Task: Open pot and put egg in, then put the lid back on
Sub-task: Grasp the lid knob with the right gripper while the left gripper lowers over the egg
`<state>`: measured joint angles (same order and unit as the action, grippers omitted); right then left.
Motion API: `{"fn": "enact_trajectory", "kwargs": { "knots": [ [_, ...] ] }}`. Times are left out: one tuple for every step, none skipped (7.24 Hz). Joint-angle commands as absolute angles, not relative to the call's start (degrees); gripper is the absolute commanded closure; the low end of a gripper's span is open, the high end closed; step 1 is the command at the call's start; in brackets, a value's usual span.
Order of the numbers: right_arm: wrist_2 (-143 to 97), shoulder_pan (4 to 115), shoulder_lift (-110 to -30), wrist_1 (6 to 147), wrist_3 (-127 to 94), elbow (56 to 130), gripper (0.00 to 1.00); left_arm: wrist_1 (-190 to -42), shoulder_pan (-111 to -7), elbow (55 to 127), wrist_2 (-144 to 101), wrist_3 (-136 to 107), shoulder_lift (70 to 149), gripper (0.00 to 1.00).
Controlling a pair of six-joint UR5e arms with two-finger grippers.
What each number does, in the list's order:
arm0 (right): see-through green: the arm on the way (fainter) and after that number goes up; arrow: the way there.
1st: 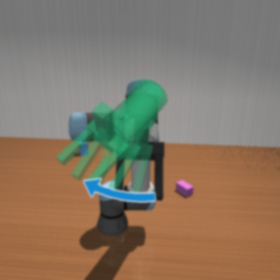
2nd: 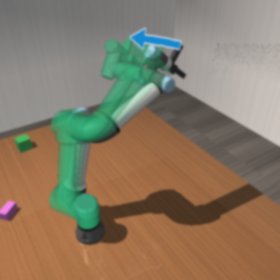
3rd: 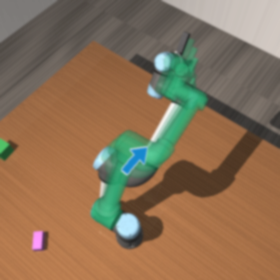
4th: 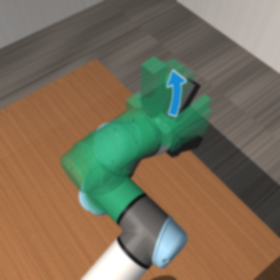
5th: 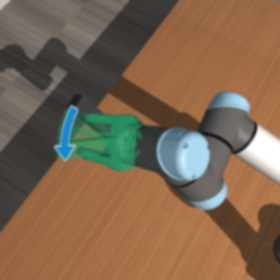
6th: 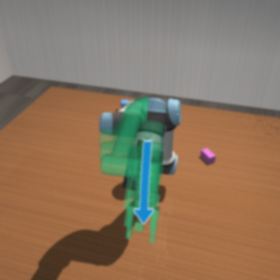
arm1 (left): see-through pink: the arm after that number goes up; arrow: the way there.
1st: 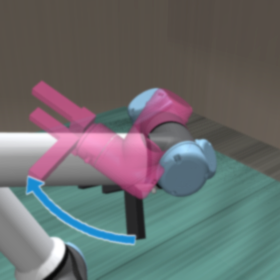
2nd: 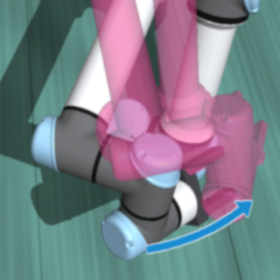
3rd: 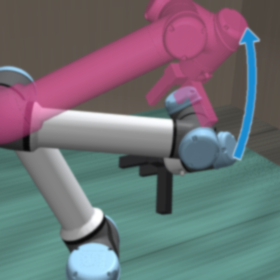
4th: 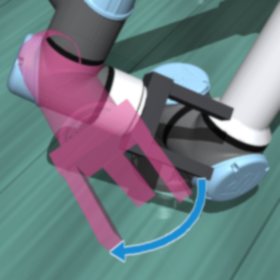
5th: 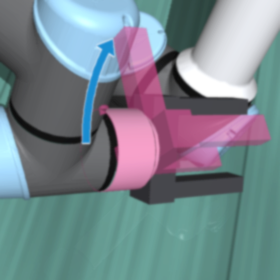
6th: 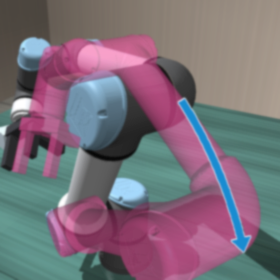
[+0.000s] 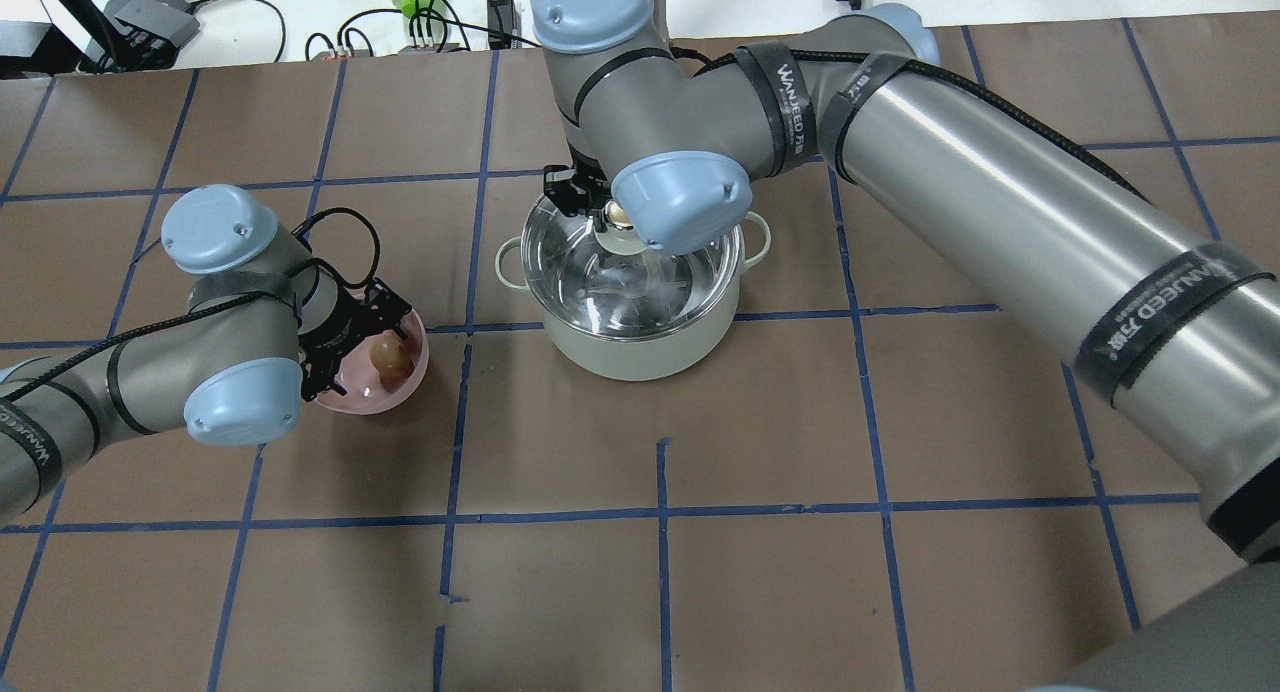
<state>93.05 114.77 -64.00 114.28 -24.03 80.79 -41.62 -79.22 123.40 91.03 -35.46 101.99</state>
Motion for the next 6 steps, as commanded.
{"fn": "enact_trajectory", "kwargs": {
  "knots": [
    [93.51, 114.79, -64.16, 114.26, -23.82, 81.12, 0.92, -41.31, -79.37, 123.22, 91.32, -35.68, 102.13, 0.02],
    [93.69, 114.7, -64.77, 114.26, -23.82, 80.95, 0.93, -40.61, -79.37, 123.22, 91.32, -35.68, 102.22, 0.02],
    [93.52, 114.35, -65.47, 114.17, -23.73, 80.77, 0.93, -40.43, -79.37, 123.22, 91.23, -35.77, 102.48, 0.02],
    [93.52, 113.74, -66.09, 114.17, -23.3, 80.34, 0.94, -40.52, -79.37, 123.31, 91.32, -35.68, 102.48, 0.02],
    [93.08, 112.16, -67.31, 113.39, -22.07, 79.9, 0.94, -40.43, -79.37, 123.31, 91.32, -35.68, 102.48, 0.02],
    [92.21, 110.15, -69.59, 110.42, -21.28, 79.89, 0.94, -40.52, -79.37, 123.31, 91.32, -35.77, 102.48, 0.04]
  ]
}}
